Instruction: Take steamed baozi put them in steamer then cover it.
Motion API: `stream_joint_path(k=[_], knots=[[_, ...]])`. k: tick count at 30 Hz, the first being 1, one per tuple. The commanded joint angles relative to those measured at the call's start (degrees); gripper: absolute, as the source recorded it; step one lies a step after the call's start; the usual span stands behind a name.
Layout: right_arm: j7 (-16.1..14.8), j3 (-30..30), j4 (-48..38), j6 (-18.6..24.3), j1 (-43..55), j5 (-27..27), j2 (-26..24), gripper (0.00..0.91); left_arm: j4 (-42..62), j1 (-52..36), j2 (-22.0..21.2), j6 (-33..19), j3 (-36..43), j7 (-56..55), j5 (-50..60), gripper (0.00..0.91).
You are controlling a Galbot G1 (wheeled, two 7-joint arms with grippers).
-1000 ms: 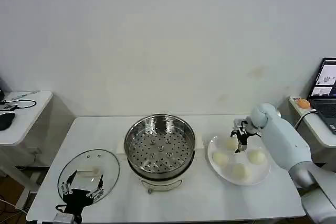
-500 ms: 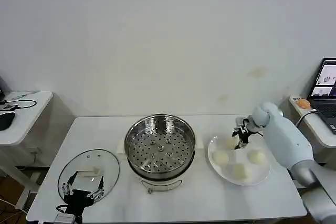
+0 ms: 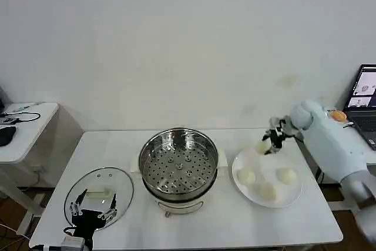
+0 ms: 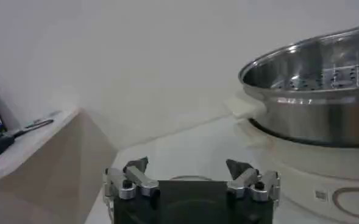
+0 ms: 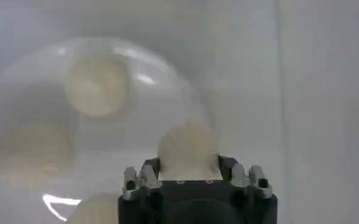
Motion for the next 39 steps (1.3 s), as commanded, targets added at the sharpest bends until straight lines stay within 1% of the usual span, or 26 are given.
stream_joint_path(k=[1, 3, 4, 6, 7, 10, 11, 13, 14, 15, 16, 19, 22, 24, 26, 27, 28, 29, 30, 36, 39], knots=[[-3.0, -8.1, 3.3, -1.3, 14.5, 11.6, 6.2, 0.645, -1.1, 0.2, 0.0, 0.0, -0.2, -0.1, 0.0, 0.907], [-3.6, -9.1, 2.1, -0.4, 16.5, 12.8, 8.9, 0.645, -1.4, 0.6, -0.2, 0.1, -0.4, -0.2, 0.0, 0.907], [-3.8, -9.7, 1.2, 0.9, 17.2, 13.5, 10.2, 0.645, -1.6, 0.7, -0.2, 0.0, -0.5, -0.2, -0.1, 0.907], [-4.6, -10.5, -0.7, 5.9, 18.5, 14.7, 13.5, 0.645, -1.7, 0.9, -0.4, 0.0, -0.6, -0.4, -0.1, 0.907], [-4.9, -10.8, -1.2, 7.6, 18.7, 15.0, 14.4, 0.645, -1.7, 0.9, -0.5, 0.0, -0.6, -0.5, -0.1, 0.907], [-5.2, -11.9, -3.1, 18.2, 19.0, 15.1, 18.3, 0.645, -1.5, 0.9, -0.8, 0.0, -0.6, -0.7, -0.2, 0.907], [-6.2, -12.8, -2.3, 19.6, 18.9, 15.8, 18.8, 0.645, -1.4, 0.9, -0.8, 0.0, -0.6, -0.8, -0.1, 0.907], [-6.4, -14.0, 0.8, 20.6, 18.6, 15.9, 19.0, 0.645, -1.6, 1.1, -0.7, 0.1, -0.7, -0.8, 0.0, 0.907], [-6.6, -14.8, 2.7, 23.7, 18.3, 15.4, 19.2, 0.645, -1.7, 1.3, -0.7, 0.1, -0.7, -0.7, 0.0, 0.907], [-6.8, -15.5, 4.1, 25.5, 18.2, 14.9, 19.3, 0.645, -1.8, 1.4, -0.7, 0.1, -0.9, -0.7, 0.0, 0.907], [-6.8, -16.4, 6.0, 27.3, 18.1, 14.0, 19.2, 0.645, -1.8, 1.6, -0.8, 0.1, -0.9, -0.7, 0.0, 0.907], [-5.9, -19.6, 12.1, 30.5, 17.8, 10.9, 18.2, 0.645, -1.7, 2.2, -1.1, 0.1, -1.1, -1.0, 0.4, 0.907], [-5.0, -23.6, 19.2, 34.6, 17.4, 6.6, 16.2, 0.645, -1.6, 2.6, -1.5, 0.0, -0.9, -1.1, 0.7, 0.907], [-4.4, -25.1, 22.8, 35.5, 17.3, 2.6, 15.6, 0.645, -1.3, 2.2, -2.0, 0.0, -0.8, -1.2, 0.9, 0.907], [-3.9, -26.3, 22.8, 36.3, 17.4, 2.2, 15.7, 0.645, -1.0, 1.8, -2.3, 0.0, -0.5, -1.2, 1.3, 0.907], [-3.4, -26.9, 22.3, 37.5, 17.4, 0.8, 16.1, 0.645, -1.1, 1.7, -2.4, 0.0, -0.4, -1.2, 1.5, 0.907], [-2.8, -27.1, 21.9, 38.2, 17.3, -1.1, 16.3, 0.645, -1.1, 1.7, -2.3, 0.0, -0.2, -1.2, 1.5, 0.907], [-2.0, -26.8, 21.3, 39.5, 16.9, -4.8, 16.8, 0.645, -1.3, 1.7, -2.4, 0.0, -0.2, -1.1, 1.5, 0.907], [-1.8, -26.6, 20.9, 40.0, 16.7, -6.2, 17.2, 0.655, -1.4, 1.8, -2.4, 0.0, -0.2, -1.1, 1.5, 0.907], [-0.1, -27.2, 19.0, 40.6, 15.0, -10.6, 18.9, 0.645, -1.3, 2.3, -2.4, 0.0, -0.7, -1.2, 1.5, 0.907], [0.5, -27.4, 17.0, 40.7, 14.1, -10.8, 19.6, 0.655, -1.6, 2.7, -2.5, 0.0, -0.8, -1.1, 1.5, 0.907]])
